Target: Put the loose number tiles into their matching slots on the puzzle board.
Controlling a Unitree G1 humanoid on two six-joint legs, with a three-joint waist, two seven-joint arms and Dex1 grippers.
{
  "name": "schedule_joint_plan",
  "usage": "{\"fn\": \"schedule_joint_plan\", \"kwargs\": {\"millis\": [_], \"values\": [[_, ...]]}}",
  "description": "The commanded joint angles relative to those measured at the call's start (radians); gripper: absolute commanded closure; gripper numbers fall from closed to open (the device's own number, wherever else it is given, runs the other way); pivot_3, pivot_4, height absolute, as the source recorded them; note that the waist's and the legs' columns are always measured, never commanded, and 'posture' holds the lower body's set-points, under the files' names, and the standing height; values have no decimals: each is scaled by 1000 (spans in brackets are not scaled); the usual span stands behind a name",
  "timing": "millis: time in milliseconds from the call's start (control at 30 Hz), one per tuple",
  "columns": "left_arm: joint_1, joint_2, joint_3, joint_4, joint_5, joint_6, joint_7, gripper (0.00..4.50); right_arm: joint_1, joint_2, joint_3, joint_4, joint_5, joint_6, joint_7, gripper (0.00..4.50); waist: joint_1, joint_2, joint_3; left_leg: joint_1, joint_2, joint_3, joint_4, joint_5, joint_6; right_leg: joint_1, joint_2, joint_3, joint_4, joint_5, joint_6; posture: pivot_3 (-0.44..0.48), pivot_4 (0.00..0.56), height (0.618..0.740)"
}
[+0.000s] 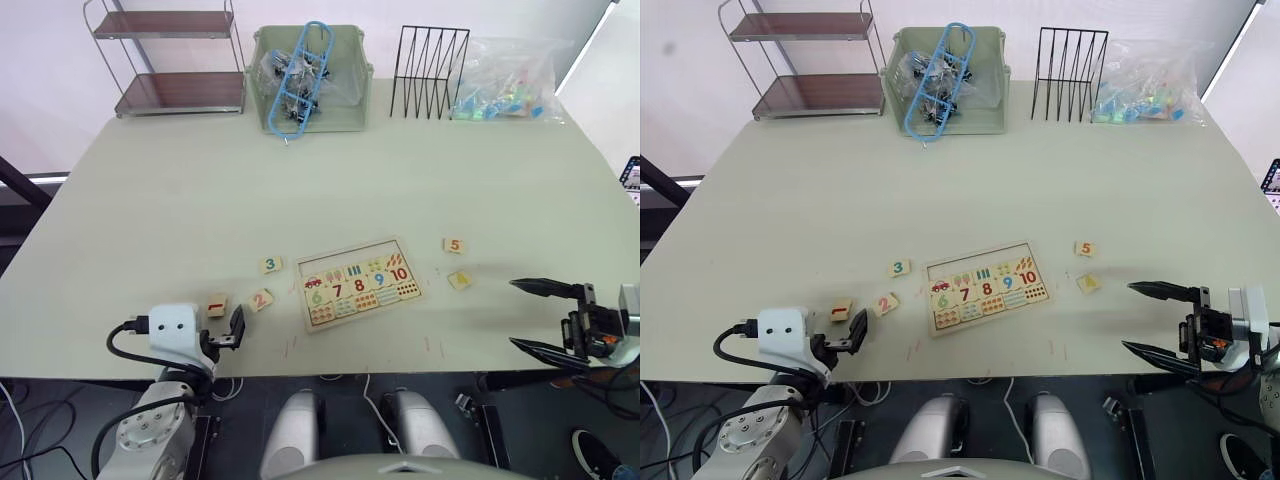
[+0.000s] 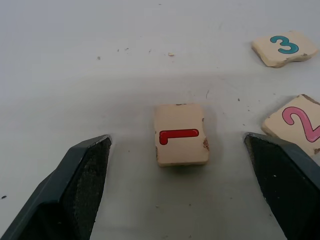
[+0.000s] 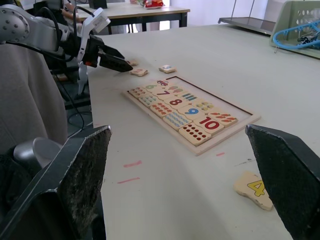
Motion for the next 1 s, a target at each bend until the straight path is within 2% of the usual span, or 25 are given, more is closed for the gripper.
{"fn": "schedule_joint_plan", "kwargs": {"millis": [33,233,267,367,433,500,533,800,1000], "values": [[10,-13,37,-5,23,-25,6,40,7,-17,-30,-8,24,-19,8,0,-1,0,0,0,0,0,0,0,0,0,0,0,0,0,0,0,150,739],[1,-25,56,16,11,-29,-21,40,9,-18,-23,-4,28,-28,8,0,-1,0,0,0,0,1,0,0,0,0,0,0,0,0,0,0,150,739],[-2,-25,55,18,10,-29,-24,263,9,-18,-22,-4,29,-29,8,0,-1,0,0,0,0,1,0,0,0,0,0,0,0,0,0,0,150,739],[-4,-31,49,21,7,-26,-33,1210,9,-19,-20,-2,31,-34,8,0,-2,0,0,0,0,1,0,0,0,0,0,0,0,0,0,0,150,739],[-2,-37,48,23,8,-24,-38,2321,10,-19,-19,-1,33,-37,8,0,-2,0,0,0,0,1,0,0,0,0,0,1,0,0,0,0,150,739],[-3,-40,47,27,10,-24,-40,3230,10,-20,-18,1,34,-39,8,0,-2,0,0,0,0,1,0,0,0,0,0,1,0,0,0,0,150,739],[-3,-41,48,29,9,-24,-42,3535,10,-20,-18,2,34,-40,8,0,-2,0,0,0,0,1,0,0,0,0,0,1,0,0,0,0,150,739],[-13,-24,66,44,8,-42,-74,3545,15,-17,-16,4,36,-46,8,0,-1,0,0,0,0,1,0,0,0,0,0,1,0,0,0,0,150,739],[-21,53,105,64,-20,-111,-206,3545,16,-4,-17,-23,36,-31,-8,0,0,0,0,0,0,1,0,0,0,0,0,0,0,0,0,0,150,739]]}}
